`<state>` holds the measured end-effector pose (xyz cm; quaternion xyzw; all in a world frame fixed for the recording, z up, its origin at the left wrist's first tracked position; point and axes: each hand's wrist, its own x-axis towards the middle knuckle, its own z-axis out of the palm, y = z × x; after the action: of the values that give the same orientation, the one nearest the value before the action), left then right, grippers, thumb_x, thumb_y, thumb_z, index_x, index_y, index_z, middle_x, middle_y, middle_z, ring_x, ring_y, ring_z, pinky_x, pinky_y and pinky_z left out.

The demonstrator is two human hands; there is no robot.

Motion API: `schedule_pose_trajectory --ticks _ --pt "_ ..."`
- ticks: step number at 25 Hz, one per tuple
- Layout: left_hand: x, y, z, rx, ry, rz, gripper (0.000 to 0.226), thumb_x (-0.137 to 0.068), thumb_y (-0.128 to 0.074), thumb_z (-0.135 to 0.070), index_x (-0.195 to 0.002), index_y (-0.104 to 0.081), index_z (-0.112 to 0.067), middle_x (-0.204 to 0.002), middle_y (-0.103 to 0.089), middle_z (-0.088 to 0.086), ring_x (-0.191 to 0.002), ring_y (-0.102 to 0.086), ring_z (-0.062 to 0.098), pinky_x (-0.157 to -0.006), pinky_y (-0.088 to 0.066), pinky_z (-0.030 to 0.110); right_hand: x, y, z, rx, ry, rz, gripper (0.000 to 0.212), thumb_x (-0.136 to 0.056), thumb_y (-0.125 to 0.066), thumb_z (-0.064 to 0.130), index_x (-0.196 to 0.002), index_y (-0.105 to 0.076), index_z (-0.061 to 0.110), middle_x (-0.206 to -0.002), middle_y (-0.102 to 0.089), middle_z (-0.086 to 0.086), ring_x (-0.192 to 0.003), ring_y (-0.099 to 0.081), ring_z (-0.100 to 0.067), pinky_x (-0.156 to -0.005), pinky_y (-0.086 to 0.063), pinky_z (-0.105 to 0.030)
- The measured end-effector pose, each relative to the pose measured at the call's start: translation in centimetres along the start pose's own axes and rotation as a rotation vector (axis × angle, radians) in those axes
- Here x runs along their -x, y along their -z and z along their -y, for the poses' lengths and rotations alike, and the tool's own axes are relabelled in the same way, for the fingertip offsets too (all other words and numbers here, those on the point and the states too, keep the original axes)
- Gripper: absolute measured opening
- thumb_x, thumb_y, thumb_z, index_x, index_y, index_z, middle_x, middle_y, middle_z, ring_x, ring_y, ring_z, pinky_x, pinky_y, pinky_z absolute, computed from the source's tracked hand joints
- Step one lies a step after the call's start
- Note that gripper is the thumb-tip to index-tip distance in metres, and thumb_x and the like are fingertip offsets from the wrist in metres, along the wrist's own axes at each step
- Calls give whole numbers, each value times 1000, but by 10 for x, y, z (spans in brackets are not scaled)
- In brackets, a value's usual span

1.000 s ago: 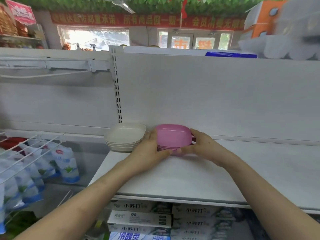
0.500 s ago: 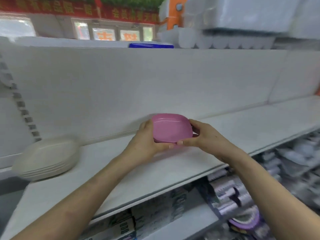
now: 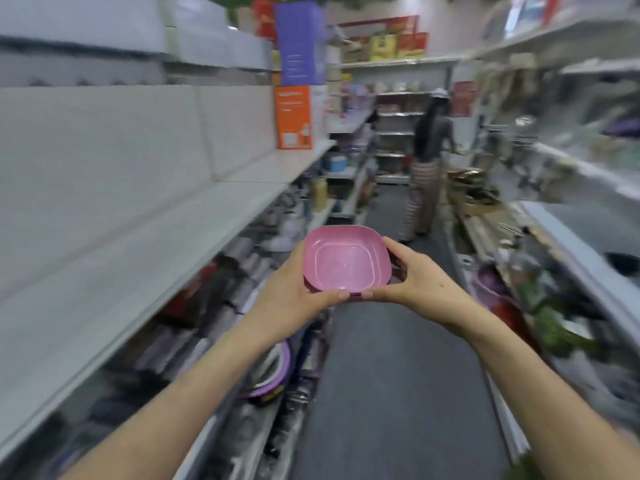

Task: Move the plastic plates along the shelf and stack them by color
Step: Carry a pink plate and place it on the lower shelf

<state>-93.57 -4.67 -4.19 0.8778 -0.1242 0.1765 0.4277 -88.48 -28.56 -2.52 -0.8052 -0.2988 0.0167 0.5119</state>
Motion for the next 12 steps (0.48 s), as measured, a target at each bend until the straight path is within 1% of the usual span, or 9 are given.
schedule_pose_trajectory --ticks 2,3,5,8,9,10,12 --pt "-25 -69 -22 51 -56 133 88 -73 -87 -54 -144 -36 -51 -133 -57 -29 -120 -54 -12 -93 -44 10 53 52 -31 53 -75 -147 90 -69 -96 35 -144 -48 46 -135 -62 25 -122 -60 4 -106 -52 -30" --pt "-34 -103 -35 69 -84 203 90 -73 -88 -52 -146 -35 -48 -133 -58 -27 -120 -55 -8 -96 -46 15 81 75 -45 85 -112 -218 91 -68 -96 40 -143 -46 50 -136 -59 28 -122 -59 7 -105 -51 -28" --pt "-47 -175 -67 113 -153 347 91 -73 -89 -48 -147 -36 -46 -130 -60 -27 -118 -58 -5 -97 -49 22 143 115 -72 143 -206 -359 92 -65 -95 46 -139 -42 59 -136 -54 34 -120 -57 12 -102 -51 -21" --pt "-44 -286 -118 194 -251 547 99 -71 -90 -50 -150 -31 -51 -129 -63 -25 -117 -62 0 -97 -52 27 246 162 -108 159 -360 -575 98 -64 -96 45 -142 -39 58 -143 -47 19 -124 -55 6 -101 -51 -21" --pt "-38 -321 -134 216 -284 605 102 -70 -90 -54 -151 -28 -53 -129 -63 -25 -117 -62 0 -97 -53 27 282 172 -119 164 -408 -634 99 -63 -95 46 -143 -39 59 -142 -46 17 -124 -56 5 -101 -51 -21" --pt "-30 -353 -148 229 -320 664 103 -69 -89 -56 -151 -26 -56 -129 -62 -27 -118 -60 -3 -96 -52 23 315 178 -129 172 -457 -690 100 -62 -95 49 -144 -39 58 -142 -46 16 -125 -55 4 -103 -51 -23" --pt "-7 -414 -181 279 -400 798 99 -70 -88 -58 -145 -24 -65 -128 -57 -35 -117 -57 -9 -90 -48 12 383 189 -145 209 -556 -815 103 -62 -94 53 -148 -39 53 -141 -45 21 -129 -52 2 -109 -47 -27"
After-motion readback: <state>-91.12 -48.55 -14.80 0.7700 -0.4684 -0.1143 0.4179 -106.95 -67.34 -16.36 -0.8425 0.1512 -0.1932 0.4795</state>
